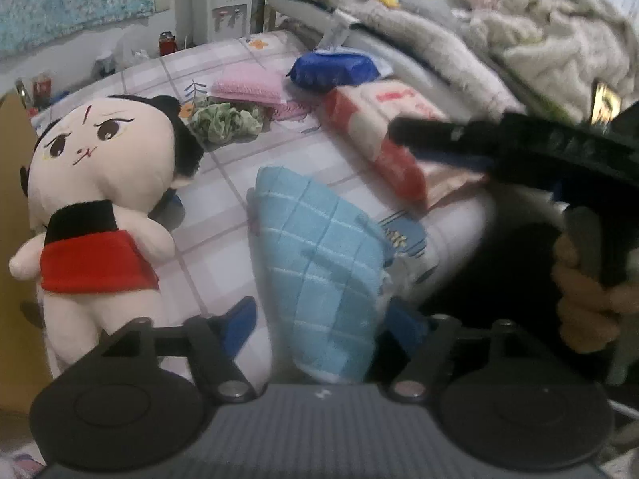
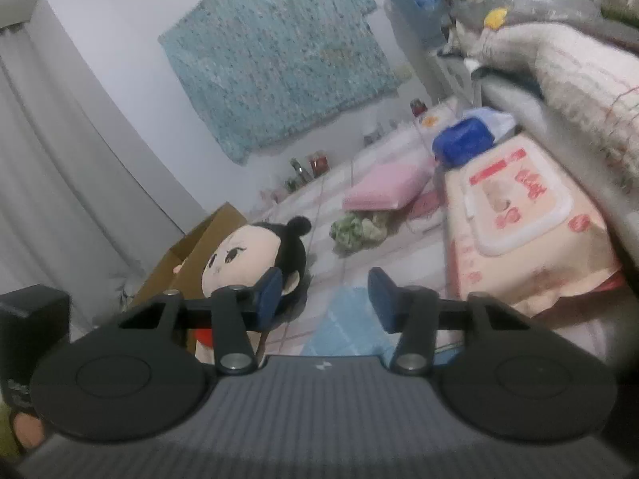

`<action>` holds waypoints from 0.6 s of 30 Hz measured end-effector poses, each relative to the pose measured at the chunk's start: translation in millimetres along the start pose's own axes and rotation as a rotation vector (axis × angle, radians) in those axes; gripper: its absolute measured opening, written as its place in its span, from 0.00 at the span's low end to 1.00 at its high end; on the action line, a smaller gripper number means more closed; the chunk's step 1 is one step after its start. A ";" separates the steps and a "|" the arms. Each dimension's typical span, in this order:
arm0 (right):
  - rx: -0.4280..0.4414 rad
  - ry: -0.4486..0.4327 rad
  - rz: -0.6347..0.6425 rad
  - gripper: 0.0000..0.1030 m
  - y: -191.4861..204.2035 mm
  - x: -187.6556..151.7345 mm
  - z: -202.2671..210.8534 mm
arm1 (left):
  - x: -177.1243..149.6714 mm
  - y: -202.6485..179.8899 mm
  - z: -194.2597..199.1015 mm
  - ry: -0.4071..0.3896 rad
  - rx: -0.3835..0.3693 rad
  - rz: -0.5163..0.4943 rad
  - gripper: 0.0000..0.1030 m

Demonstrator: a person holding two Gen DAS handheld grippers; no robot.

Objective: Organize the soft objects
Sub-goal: 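Lift the blue towel with the left tool while the right tool reaches the pink pad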

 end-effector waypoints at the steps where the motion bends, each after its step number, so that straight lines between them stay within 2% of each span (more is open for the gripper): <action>1: -0.001 0.016 -0.009 0.40 2.1 -0.3 -3.7 | 1.9 2.7 1.7 -0.011 -0.026 0.024 0.77; 6: 0.034 0.126 -0.105 0.38 3.9 -5.2 -18.2 | 15.3 7.4 -15.0 -0.021 -0.047 0.032 0.77; 8: 0.044 0.188 -0.159 0.39 -1.1 -10.7 -28.6 | 17.8 8.3 -30.0 0.003 -0.049 0.031 0.77; 13: -0.038 0.319 -0.246 0.42 -17.5 -30.8 -64.4 | 17.3 13.4 -57.2 0.052 -0.056 0.042 0.76; 18: 0.028 0.372 -0.325 0.44 -22.2 -44.2 -89.4 | 15.2 14.1 -67.5 0.061 -0.050 0.041 0.76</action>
Point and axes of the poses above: each gripper's, at about its wrist camera, not at the fingertips, and z roughly against the way its jaws point, y to its left, x to its top, the point moved 7 cm from there along -z, roughly the way its jaws point, and after that the axes turned 4 degrees about y, right-handed, at the moved point
